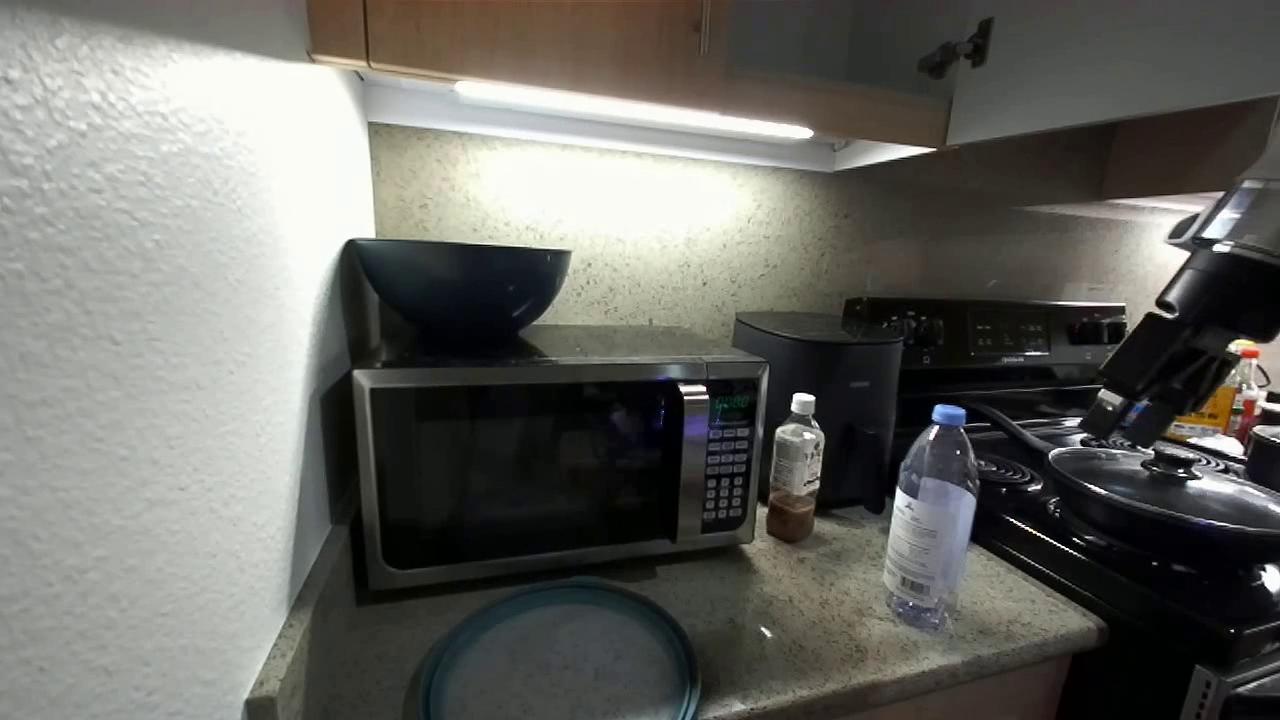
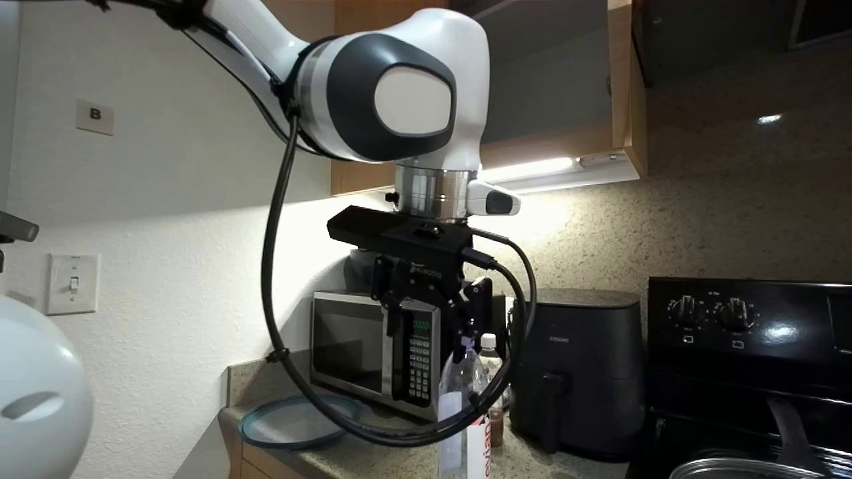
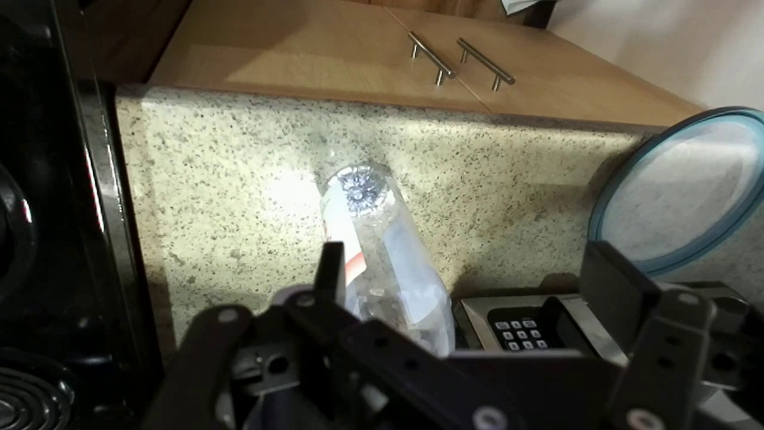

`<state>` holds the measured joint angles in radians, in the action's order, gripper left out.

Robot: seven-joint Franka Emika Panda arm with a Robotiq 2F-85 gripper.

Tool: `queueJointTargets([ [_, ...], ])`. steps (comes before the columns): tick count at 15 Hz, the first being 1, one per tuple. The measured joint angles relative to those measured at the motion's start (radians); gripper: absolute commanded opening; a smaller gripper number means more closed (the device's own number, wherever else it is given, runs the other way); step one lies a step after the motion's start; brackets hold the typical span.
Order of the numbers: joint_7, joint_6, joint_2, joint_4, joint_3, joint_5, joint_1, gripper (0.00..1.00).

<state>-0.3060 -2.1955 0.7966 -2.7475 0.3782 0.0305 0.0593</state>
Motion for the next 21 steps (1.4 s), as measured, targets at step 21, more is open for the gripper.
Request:
queueJointTargets([
  [21, 0.000, -0.019, -0.320, 0.231, -0.155, -0.004, -0.051, 1.00],
])
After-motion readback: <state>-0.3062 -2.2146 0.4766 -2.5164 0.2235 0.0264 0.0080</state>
